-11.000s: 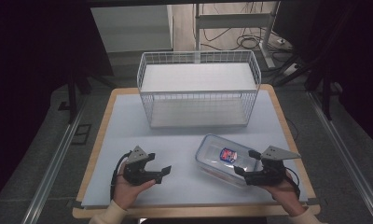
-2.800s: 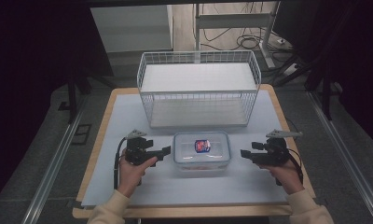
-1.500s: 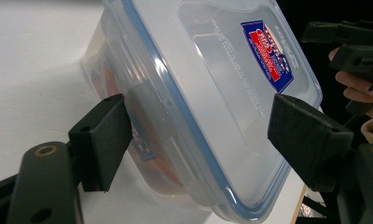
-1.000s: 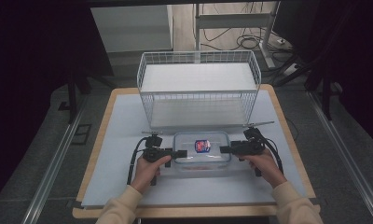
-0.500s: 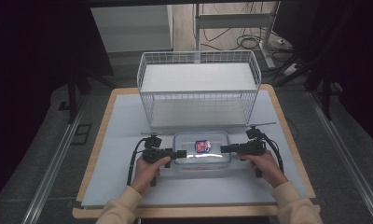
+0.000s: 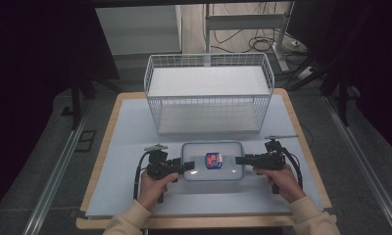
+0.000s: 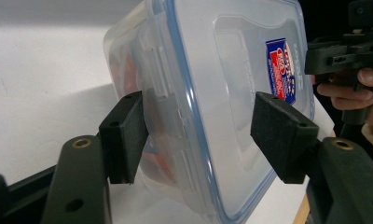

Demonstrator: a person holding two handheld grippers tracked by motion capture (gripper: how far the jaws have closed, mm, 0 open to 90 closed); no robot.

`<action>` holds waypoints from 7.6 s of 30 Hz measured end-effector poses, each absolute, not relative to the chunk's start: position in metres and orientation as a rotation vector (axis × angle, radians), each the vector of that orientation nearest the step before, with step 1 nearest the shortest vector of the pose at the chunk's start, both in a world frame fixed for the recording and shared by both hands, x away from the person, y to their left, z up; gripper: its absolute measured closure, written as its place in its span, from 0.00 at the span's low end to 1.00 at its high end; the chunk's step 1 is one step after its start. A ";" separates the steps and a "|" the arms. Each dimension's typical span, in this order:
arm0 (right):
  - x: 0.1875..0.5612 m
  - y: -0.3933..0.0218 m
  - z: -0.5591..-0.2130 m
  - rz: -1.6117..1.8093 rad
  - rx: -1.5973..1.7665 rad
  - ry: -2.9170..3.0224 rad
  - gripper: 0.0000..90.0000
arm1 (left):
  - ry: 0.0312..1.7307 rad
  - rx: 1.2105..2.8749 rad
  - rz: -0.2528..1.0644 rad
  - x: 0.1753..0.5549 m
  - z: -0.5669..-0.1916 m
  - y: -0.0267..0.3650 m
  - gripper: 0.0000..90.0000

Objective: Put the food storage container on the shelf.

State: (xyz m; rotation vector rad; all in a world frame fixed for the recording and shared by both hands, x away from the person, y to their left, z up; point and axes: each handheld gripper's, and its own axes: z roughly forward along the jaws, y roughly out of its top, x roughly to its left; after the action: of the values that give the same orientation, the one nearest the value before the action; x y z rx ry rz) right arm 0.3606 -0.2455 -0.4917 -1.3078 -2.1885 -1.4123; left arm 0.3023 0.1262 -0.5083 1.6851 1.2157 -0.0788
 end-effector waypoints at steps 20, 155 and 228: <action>0.340 -0.246 -0.488 -1.493 -1.287 -2.234 0.55 | 1.190 1.685 -0.014 0.285 -0.503 0.126 0.49; 0.501 -0.211 -0.294 -1.736 -1.214 -2.326 0.55 | 1.091 1.595 0.113 0.454 -0.317 0.160 0.49; 0.450 -0.230 -0.317 -1.817 -1.309 -2.426 0.34 | 1.022 1.606 0.175 0.399 -0.332 0.171 0.21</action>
State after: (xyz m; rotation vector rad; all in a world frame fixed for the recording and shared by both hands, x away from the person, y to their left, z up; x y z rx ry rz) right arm 0.4502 -0.2301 -0.3172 -1.3093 -2.4259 -1.8165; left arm 0.3989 0.1713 -0.3325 1.6056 1.0219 0.1754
